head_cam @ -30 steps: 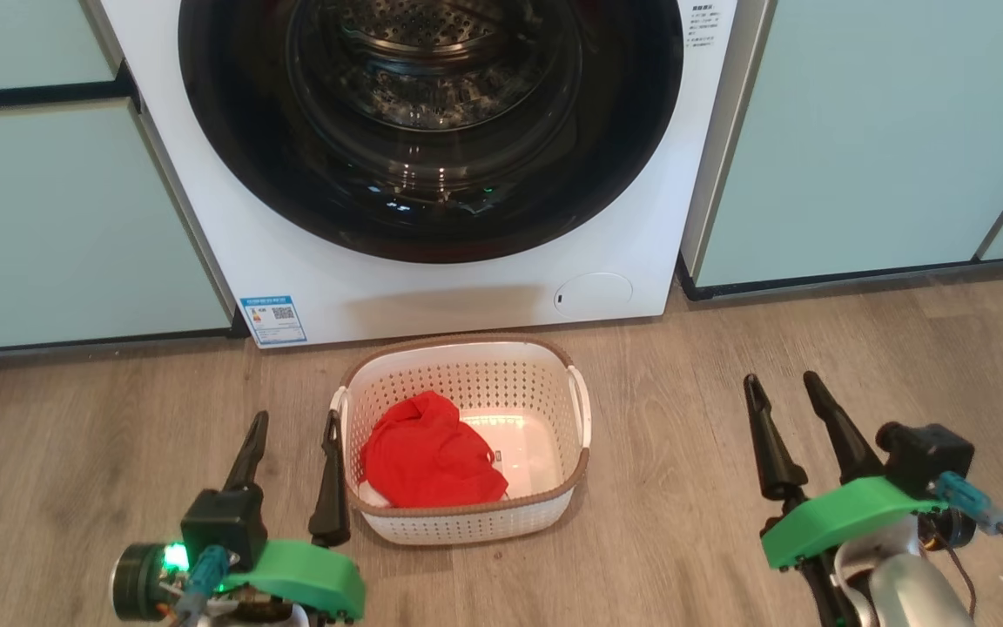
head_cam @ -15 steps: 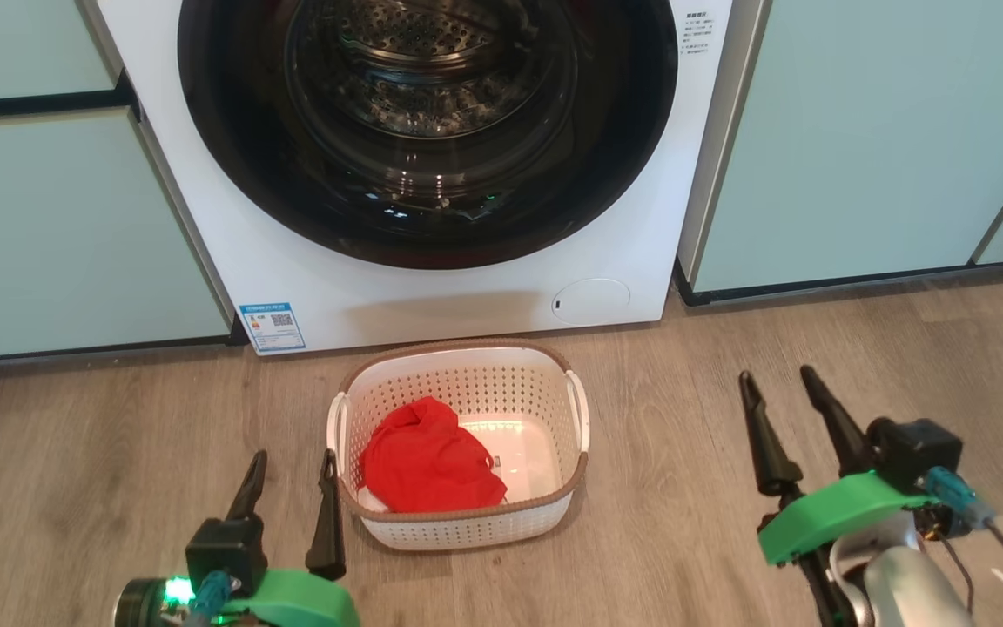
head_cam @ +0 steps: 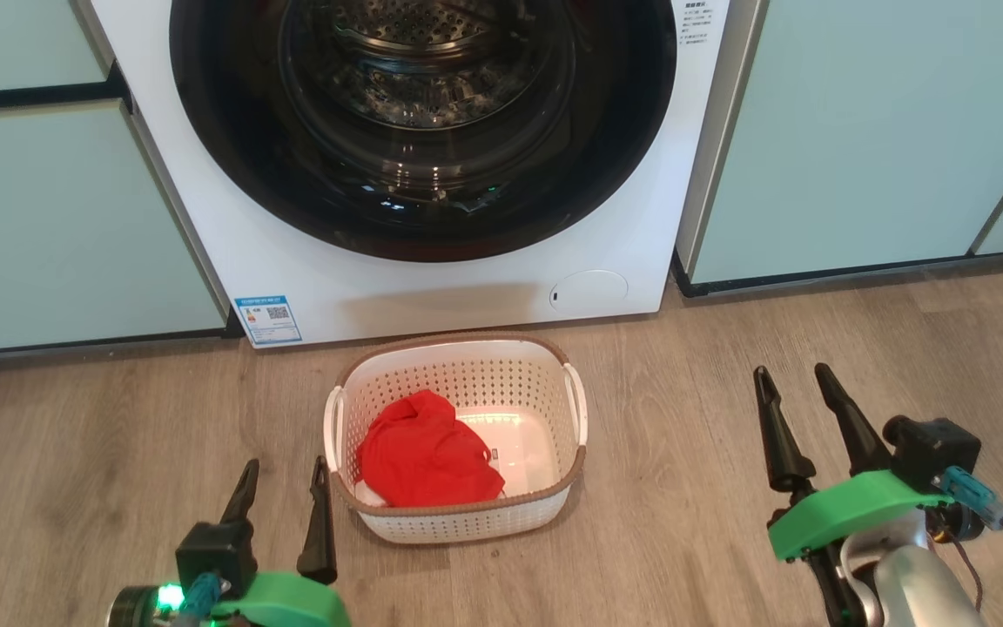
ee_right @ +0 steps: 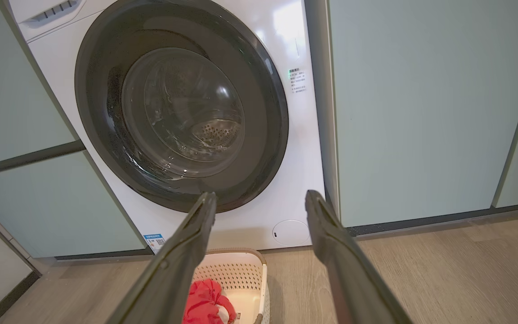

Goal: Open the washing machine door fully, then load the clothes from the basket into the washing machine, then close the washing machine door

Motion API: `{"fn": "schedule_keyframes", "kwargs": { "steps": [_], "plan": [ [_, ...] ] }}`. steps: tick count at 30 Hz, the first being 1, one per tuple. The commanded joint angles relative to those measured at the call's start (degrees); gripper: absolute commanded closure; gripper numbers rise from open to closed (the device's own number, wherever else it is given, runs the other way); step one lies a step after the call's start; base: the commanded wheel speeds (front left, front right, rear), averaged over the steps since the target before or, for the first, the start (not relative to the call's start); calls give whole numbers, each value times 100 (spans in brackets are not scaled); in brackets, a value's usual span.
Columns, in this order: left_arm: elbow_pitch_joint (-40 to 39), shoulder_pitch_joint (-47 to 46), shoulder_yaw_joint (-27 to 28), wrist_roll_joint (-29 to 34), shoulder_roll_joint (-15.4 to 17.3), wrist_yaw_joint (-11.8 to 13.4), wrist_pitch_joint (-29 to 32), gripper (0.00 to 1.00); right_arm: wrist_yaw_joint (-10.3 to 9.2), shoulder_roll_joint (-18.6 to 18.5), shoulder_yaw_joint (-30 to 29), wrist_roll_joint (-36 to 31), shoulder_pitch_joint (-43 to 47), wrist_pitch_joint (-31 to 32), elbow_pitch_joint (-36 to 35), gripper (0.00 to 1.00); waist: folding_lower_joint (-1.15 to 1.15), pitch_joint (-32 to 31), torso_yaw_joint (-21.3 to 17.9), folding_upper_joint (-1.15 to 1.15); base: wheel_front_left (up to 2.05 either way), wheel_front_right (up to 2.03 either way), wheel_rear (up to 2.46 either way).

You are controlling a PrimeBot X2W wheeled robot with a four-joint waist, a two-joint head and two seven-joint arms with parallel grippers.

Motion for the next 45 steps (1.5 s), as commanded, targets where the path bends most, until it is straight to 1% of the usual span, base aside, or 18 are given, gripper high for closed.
{"fn": "schedule_keyframes", "kwargs": {
  "steps": [1,10,18,22,25,32,45],
  "plan": [
    [-181,-264,198,-26,43,-5,-72,0,-1,-65,118,47,-334,-77,-163,0,0,9,1,0,0,0,0],
    [-194,-274,188,-106,43,-17,-72,0,-1,-65,72,81,-370,-77,-198,0,0,34,3,0,0,0,0],
    [-215,-294,233,-184,42,-83,-72,0,-1,-65,27,89,-406,-77,-186,0,0,40,1,0,0,0,0],
    [-208,-275,282,-467,42,-251,-72,0,-1,-65,-5,66,-420,-77,-189,0,0,31,-3,0,0,0,0],
    [-179,-273,292,-413,42,-335,-72,0,-1,-65,-18,60,-422,-77,-187,0,0,25,-7,0,36,36,-73],
    [-199,-278,269,-360,42,-335,-72,0,-1,-65,-1,66,-414,-77,-170,0,0,17,-3,0,76,76,-152],
    [-209,-259,289,-322,42,-320,-72,0,-1,-65,-32,70,-425,-77,-146,0,0,-5,-22,0,121,121,-243]
  ]
}}
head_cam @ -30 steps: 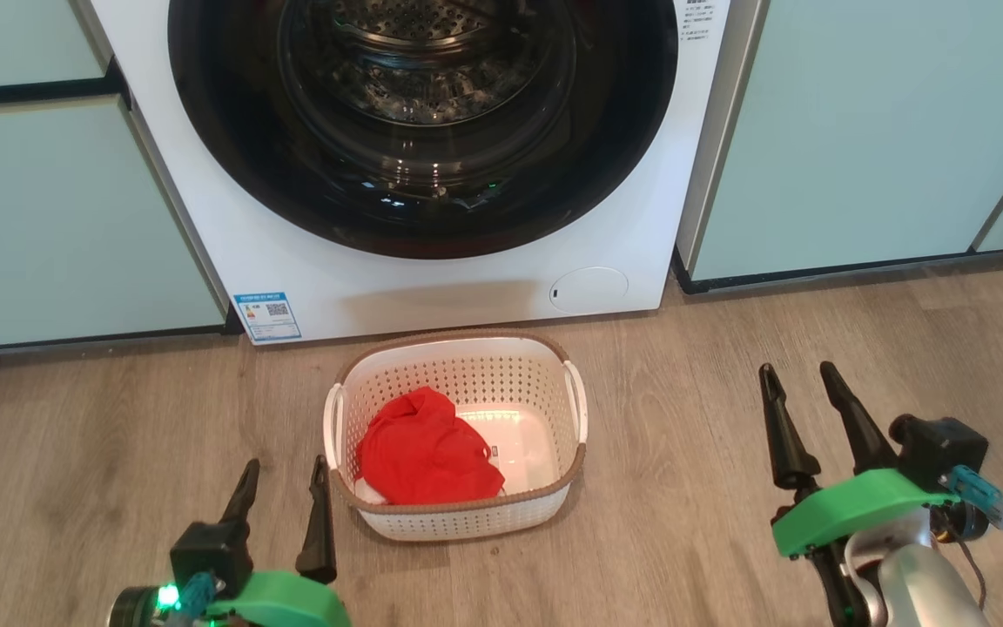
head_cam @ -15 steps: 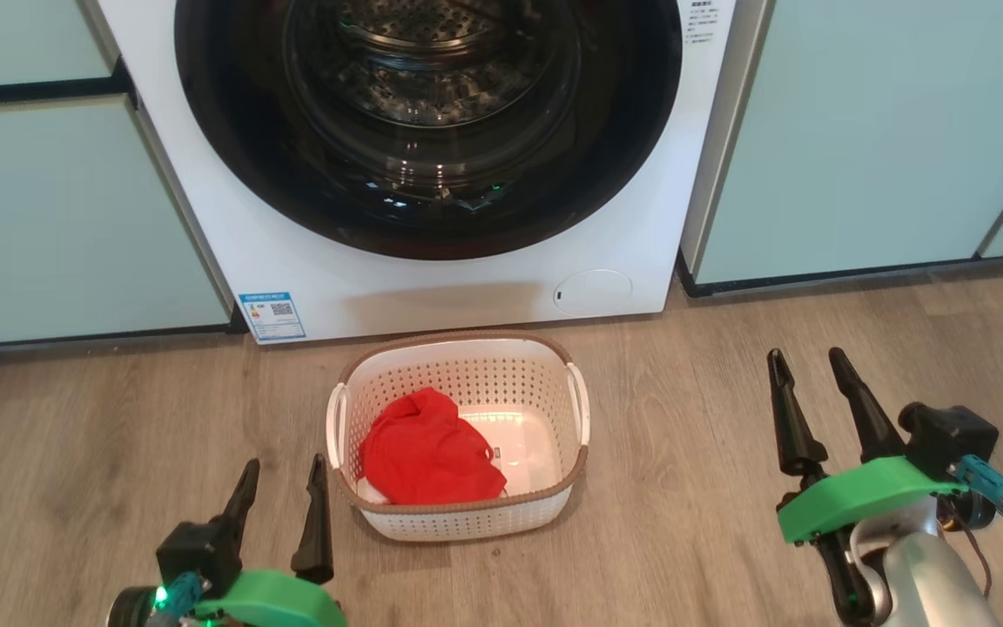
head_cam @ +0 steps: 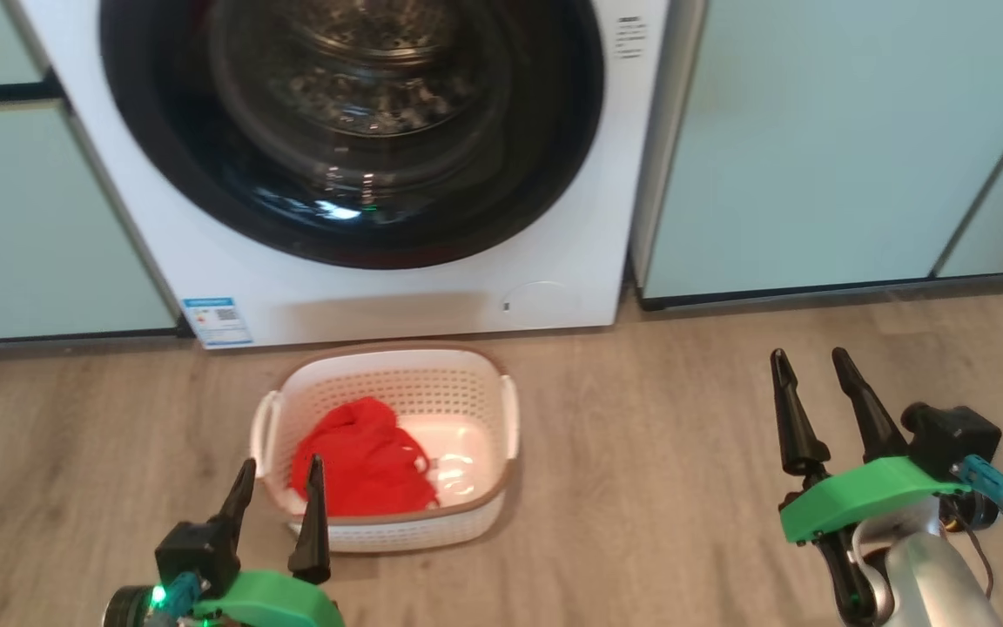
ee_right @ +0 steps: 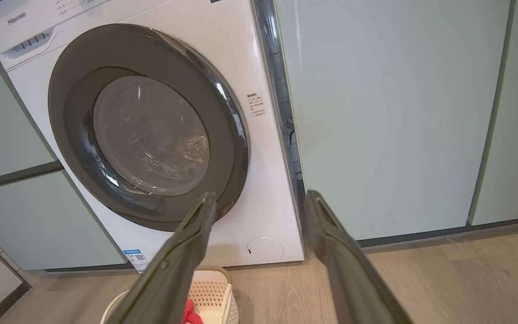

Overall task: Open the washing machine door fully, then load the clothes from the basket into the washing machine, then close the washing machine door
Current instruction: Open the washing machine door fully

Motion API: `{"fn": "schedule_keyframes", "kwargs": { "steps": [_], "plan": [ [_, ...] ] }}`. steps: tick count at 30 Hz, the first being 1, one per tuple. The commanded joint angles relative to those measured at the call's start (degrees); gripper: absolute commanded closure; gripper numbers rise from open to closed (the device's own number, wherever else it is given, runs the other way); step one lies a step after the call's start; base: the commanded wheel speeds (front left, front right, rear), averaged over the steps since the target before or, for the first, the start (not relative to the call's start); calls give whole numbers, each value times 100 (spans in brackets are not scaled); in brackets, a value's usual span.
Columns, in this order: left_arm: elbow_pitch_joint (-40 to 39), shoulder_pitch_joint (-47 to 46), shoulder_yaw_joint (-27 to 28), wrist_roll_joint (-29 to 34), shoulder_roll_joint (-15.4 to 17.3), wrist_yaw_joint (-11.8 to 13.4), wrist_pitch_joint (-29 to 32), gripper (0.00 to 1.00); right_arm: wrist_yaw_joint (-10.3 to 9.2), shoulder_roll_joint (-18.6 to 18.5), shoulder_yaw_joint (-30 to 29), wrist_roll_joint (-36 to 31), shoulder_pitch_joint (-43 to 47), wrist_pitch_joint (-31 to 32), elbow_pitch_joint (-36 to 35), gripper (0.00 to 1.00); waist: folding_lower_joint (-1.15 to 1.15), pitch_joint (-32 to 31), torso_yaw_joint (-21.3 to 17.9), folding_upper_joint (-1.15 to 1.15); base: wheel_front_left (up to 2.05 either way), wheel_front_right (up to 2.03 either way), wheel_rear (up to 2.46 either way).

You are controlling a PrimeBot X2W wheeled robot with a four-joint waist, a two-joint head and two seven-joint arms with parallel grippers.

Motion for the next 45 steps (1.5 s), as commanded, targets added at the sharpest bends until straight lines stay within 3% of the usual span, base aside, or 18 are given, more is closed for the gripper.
{"fn": "schedule_keyframes", "kwargs": {
  "steps": [1,7,13,19,45],
  "plan": [
    [-209,-256,180,74,14,24,-72,0,-1,-64,144,-13,-296,-54,-156,0,0,0,-8,0,123,123,-246],
    [-223,-246,165,106,14,30,-72,0,-1,-64,133,-3,-291,-54,-158,0,0,-8,-26,0,123,123,-246],
    [-257,-273,155,409,14,267,-72,0,-1,-64,85,34,-292,-54,-139,0,0,-5,-36,0,110,110,-221],
    [-303,-266,122,439,14,320,-72,0,-1,-64,72,28,-298,-54,-130,0,0,-6,-35,0,66,66,-132],
    [-450,-193,109,655,14,401,-72,0,-1,-64,126,111,-240,-54,-199,0,0,-37,-32,0,3,3,-5]
  ]
}}
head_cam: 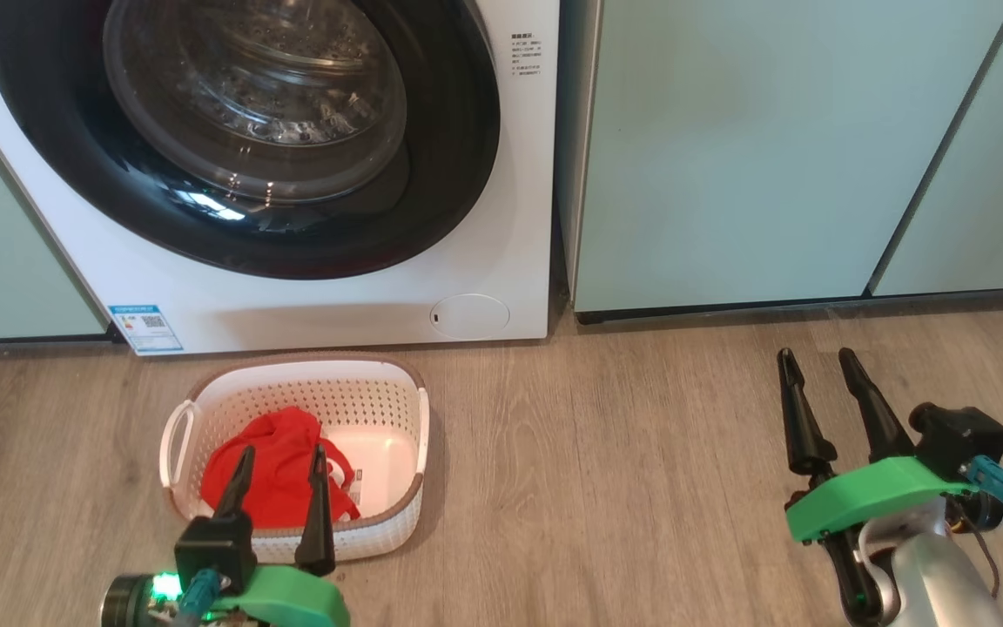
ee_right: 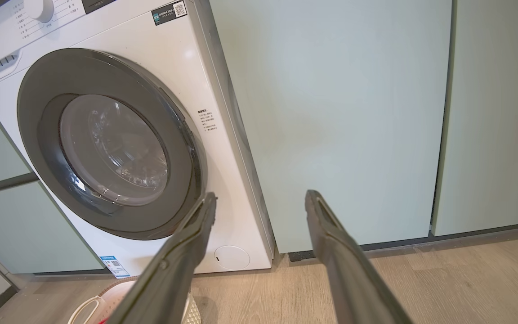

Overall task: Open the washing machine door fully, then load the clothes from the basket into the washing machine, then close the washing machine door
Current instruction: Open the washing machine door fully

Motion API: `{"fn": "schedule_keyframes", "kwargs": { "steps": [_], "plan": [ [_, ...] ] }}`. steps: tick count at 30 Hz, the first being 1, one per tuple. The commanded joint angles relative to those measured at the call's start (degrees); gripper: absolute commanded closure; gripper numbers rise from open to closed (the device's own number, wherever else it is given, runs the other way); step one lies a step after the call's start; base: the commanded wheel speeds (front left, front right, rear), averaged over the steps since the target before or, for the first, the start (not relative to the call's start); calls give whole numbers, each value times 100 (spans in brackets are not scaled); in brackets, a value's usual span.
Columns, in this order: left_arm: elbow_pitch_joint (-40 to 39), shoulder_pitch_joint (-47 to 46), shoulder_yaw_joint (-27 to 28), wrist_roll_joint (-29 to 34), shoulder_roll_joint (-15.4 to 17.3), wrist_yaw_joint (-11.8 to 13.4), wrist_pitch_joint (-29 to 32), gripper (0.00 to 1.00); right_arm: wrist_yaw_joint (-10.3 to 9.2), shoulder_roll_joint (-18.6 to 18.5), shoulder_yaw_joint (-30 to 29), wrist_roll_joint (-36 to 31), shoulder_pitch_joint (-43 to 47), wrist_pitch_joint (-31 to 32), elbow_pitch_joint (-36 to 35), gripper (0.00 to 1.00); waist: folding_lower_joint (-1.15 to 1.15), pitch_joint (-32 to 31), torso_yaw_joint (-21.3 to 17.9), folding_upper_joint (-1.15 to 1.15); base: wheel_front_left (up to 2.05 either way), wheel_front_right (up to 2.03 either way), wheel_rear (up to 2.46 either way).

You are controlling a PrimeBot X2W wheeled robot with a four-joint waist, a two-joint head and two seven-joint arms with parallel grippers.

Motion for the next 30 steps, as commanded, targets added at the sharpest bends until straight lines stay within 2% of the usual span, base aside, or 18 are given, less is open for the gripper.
{"fn": "schedule_keyframes", "kwargs": {
  "steps": [1,5,6,7,8,9,10,16,19,24,27,30],
  "plan": [
    [-220,-197,195,58,33,42,-72,0,-1,-17,155,39,-243,-54,-205,0,0,8,6,0,0,0,0],
    [-230,-208,195,59,33,9,-72,0,-1,-17,262,62,-237,-54,-192,0,0,64,29,0,0,0,0],
    [-238,-213,196,63,33,3,-72,0,-1,-17,311,65,-240,-54,-172,9,0,89,33,0,0,0,0],
    [-247,-221,196,66,33,-1,-72,0,-1,-17,330,66,-249,-54,-167,51,0,123,38,0,0,0,0],
    [-257,-230,194,67,33,-4,-72,0,-1,-17,337,59,-260,-54,-167,87,0,158,44,0,0,0,0],
    [-257,-230,194,67,33,-4,-72,0,-1,-17,337,59,-260,-54,-167,87,0,158,44,0,0,0,0],
    [-263,-237,188,63,33,-5,-72,0,-1,-17,345,45,-268,-54,-173,100,0,198,51,0,0,0,0],
    [-285,-343,156,13,33,-10,-72,0,-1,-17,376,149,-314,-54,-230,100,0,544,154,0,0,0,0],
    [-372,-519,118,-16,33,-53,-72,0,-1,-17,370,175,-524,-54,-269,100,0,936,265,0,0,0,0],
    [-467,-1118,9,66,33,-175,-72,0,-1,-17,181,392,-1248,-54,-396,100,0,1707,596,0,0,0,0],
    [-506,-1423,-100,43,33,-189,-72,0,-1,-17,276,470,-1773,-54,-236,100,0,2084,768,0,0,0,0],
    [-531,-1682,-209,-7,33,-187,-72,0,-1,-17,324,845,-2460,33,-76,100,0,2455,896,0,0,0,0]
  ]
}}
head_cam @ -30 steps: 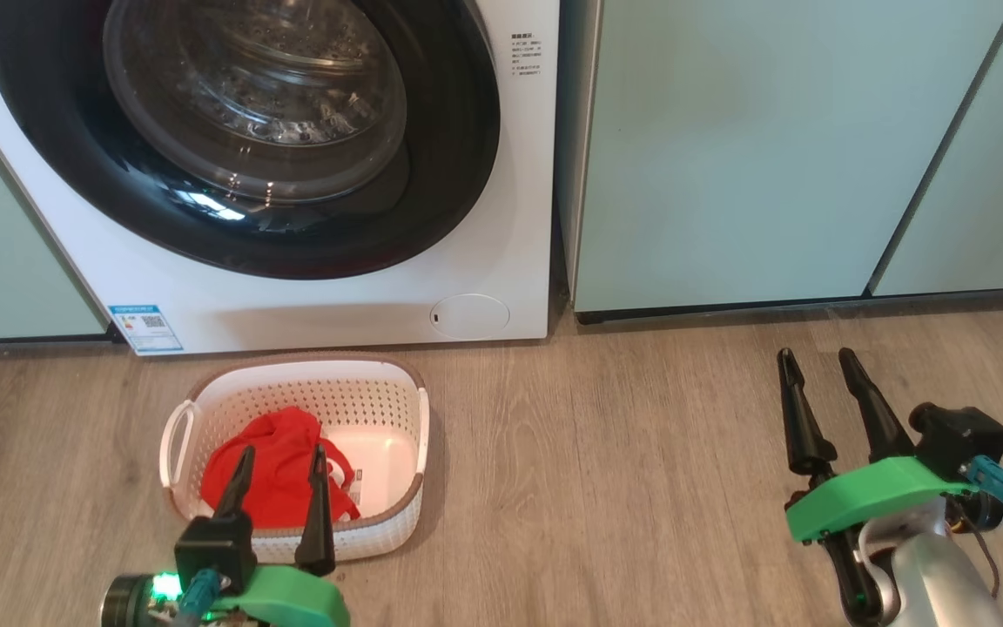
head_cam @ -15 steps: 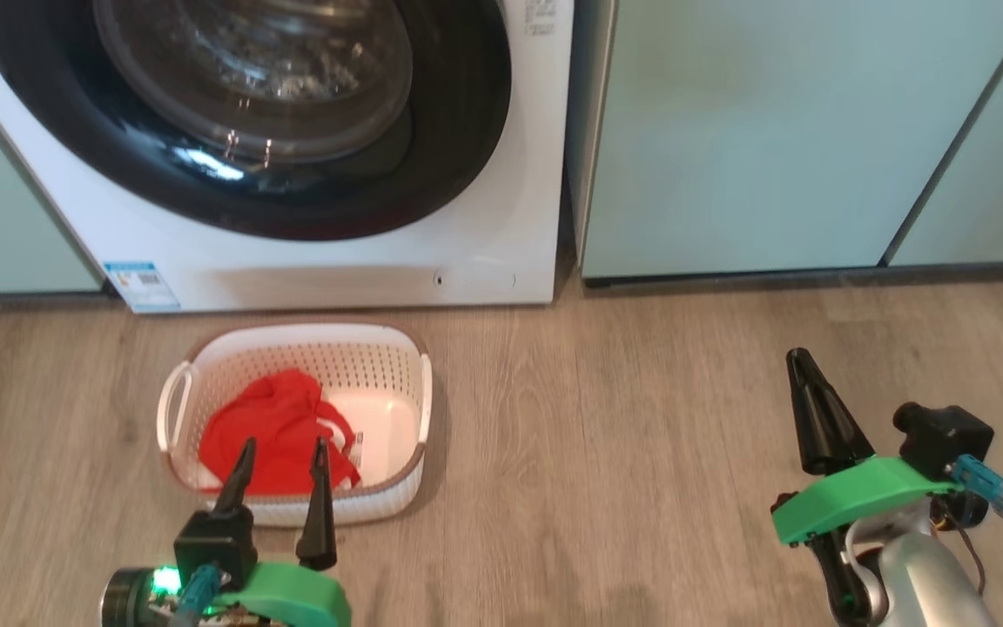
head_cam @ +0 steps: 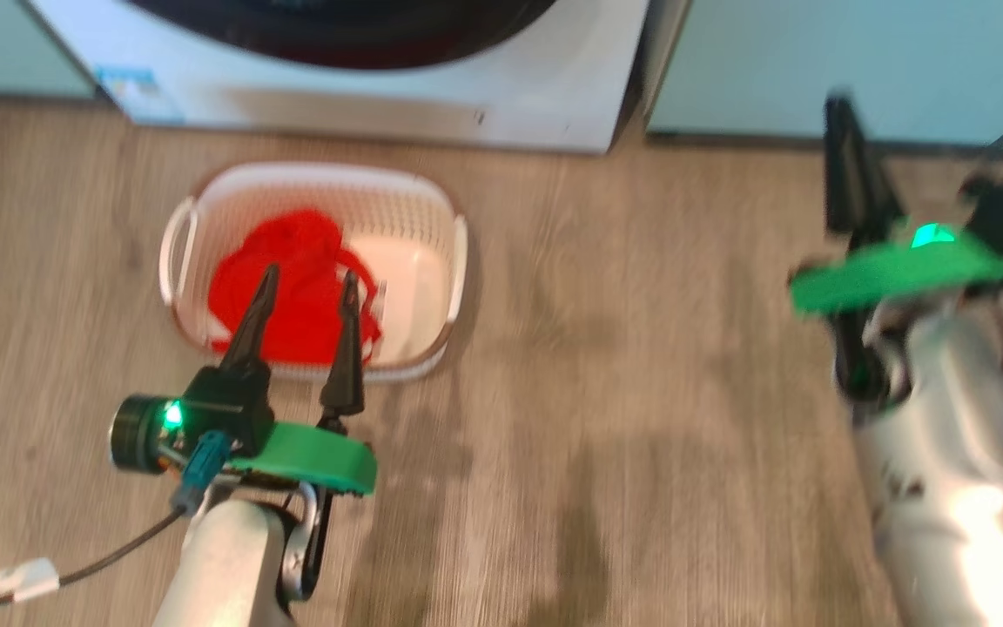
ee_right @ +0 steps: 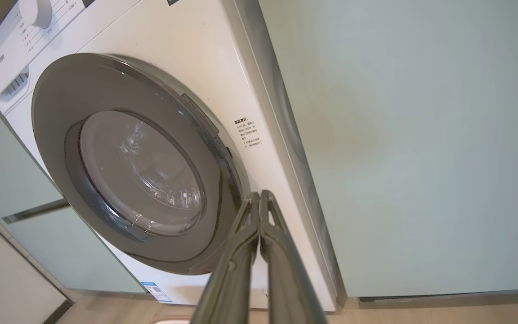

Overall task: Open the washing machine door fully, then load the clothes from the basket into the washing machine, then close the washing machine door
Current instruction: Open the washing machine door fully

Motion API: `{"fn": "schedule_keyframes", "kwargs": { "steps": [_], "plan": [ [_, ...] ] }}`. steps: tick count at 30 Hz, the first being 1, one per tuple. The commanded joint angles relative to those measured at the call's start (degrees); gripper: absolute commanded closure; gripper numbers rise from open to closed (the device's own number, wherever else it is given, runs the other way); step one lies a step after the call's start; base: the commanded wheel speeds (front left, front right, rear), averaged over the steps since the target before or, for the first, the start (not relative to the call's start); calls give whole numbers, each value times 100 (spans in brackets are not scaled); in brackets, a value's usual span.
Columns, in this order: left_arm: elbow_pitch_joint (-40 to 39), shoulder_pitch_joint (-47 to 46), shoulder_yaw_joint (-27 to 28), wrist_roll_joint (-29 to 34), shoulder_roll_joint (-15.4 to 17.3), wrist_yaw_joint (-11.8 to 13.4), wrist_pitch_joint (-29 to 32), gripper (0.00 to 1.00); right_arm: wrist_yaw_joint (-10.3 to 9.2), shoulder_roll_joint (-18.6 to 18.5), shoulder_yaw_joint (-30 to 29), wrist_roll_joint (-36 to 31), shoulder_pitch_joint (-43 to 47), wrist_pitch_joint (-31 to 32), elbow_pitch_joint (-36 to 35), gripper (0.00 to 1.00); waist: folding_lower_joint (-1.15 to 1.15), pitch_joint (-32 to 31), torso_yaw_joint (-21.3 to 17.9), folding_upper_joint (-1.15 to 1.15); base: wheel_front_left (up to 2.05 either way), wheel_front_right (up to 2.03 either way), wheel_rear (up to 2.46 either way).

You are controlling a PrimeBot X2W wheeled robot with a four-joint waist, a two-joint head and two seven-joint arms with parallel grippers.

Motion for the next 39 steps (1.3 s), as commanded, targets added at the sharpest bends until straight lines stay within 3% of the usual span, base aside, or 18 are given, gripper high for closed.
{"fn": "schedule_keyframes", "kwargs": {
  "steps": [1,5,9,15,23,31,39],
  "plan": [
    [-216,-249,97,-16,41,-15,-56,0,-1,-2,77,231,-518,89,-139,100,-1,589,343,0,0,0,0],
    [-256,-557,-59,-118,41,40,-56,0,-1,-115,-120,886,-1493,537,-21,100,-1,950,518,0,0,0,0],
    [-302,-741,-165,-219,41,111,-56,0,-1,-69,-487,1960,-2390,1350,417,100,-1,1209,632,0,0,0,0],
    [-306,-935,-267,-305,41,161,-56,0,-1,-92,-846,2565,-3610,2125,1132,100,-1,1472,808,0,0,0,0],
    [-266,-1029,-352,-326,41,174,-56,0,-1,-92,-1137,2901,-4857,2754,2086,100,-1,1611,931,0,0,0,0],
    [-288,-1083,-404,-367,41,160,-56,0,-1,-36,-1206,3162,-5557,3149,2762,100,-1,1637,1021,0,0,0,0],
    [-330,-1177,-521,-370,41,184,-56,0,-1,-123,-1088,3018,-6160,3304,3272,100,-1,1829,1150,0,0,0,0]
  ]
}}
